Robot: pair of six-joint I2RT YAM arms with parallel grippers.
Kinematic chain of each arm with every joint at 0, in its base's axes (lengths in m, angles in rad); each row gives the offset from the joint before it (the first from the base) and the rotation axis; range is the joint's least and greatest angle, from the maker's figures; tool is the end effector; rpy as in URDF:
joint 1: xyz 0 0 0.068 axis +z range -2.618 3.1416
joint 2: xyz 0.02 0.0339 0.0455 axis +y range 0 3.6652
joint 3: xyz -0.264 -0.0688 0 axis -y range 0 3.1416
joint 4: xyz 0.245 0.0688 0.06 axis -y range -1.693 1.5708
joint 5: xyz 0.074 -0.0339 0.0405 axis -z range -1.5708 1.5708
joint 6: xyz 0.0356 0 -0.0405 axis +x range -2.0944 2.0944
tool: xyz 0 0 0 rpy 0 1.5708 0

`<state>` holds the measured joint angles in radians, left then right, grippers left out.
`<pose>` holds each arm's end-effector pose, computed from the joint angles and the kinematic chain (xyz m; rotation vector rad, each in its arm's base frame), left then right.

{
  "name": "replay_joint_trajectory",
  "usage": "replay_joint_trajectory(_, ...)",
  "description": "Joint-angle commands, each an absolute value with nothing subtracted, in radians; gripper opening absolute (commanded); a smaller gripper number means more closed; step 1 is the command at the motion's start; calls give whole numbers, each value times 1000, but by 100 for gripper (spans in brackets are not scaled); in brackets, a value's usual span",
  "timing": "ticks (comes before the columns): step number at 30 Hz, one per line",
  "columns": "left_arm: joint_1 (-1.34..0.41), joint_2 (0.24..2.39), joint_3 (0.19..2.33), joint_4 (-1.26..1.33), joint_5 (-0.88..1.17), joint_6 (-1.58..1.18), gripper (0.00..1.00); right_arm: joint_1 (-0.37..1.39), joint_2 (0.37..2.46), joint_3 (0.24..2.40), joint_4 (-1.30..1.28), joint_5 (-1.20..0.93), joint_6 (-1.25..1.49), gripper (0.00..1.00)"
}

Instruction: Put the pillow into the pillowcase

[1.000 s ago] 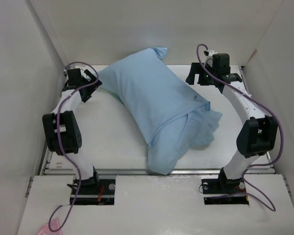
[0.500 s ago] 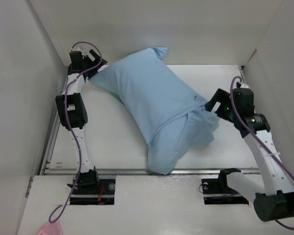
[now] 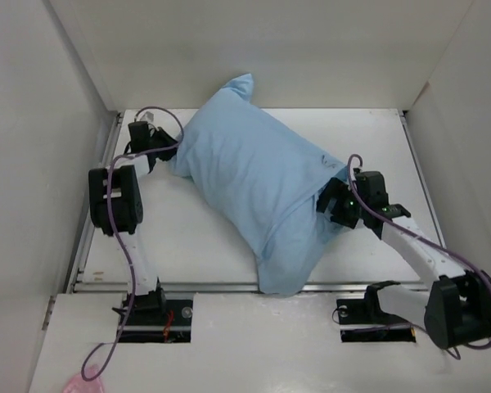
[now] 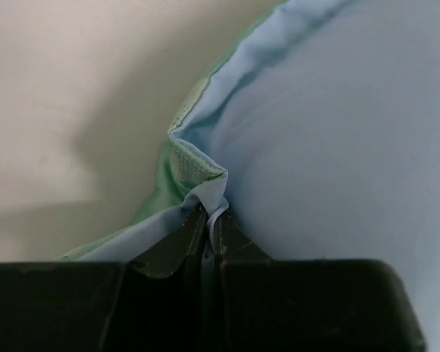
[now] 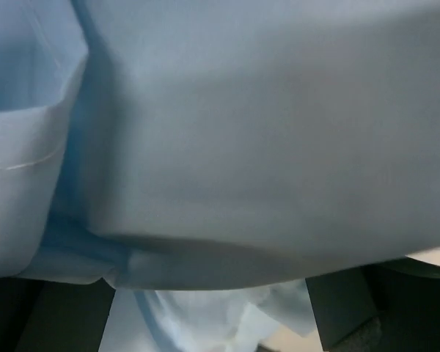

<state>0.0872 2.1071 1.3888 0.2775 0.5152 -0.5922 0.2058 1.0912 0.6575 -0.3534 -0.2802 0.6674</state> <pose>0.4735 0.0238 0.1796 -0.3553 2.0186 -0.8359 0.2154 0.0550 0.2226 0.4204 2.4115 0.7393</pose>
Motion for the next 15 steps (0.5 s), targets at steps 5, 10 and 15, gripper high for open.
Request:
replay_joint_trajectory(5, 44, 1551, 933, 279, 444, -592, 0, 233, 1236, 877, -143, -163, 586, 7)
replay_joint_trajectory(10, 26, 1175, 940, 97, 258, -563, 0, 224, 1146, 1067, -305, 112, 419, 0)
replay_joint_trajectory(15, -17, 890, 1061, -1, 108, -517, 0, 213, 1072, 1296, -524, 262, 316, 0)
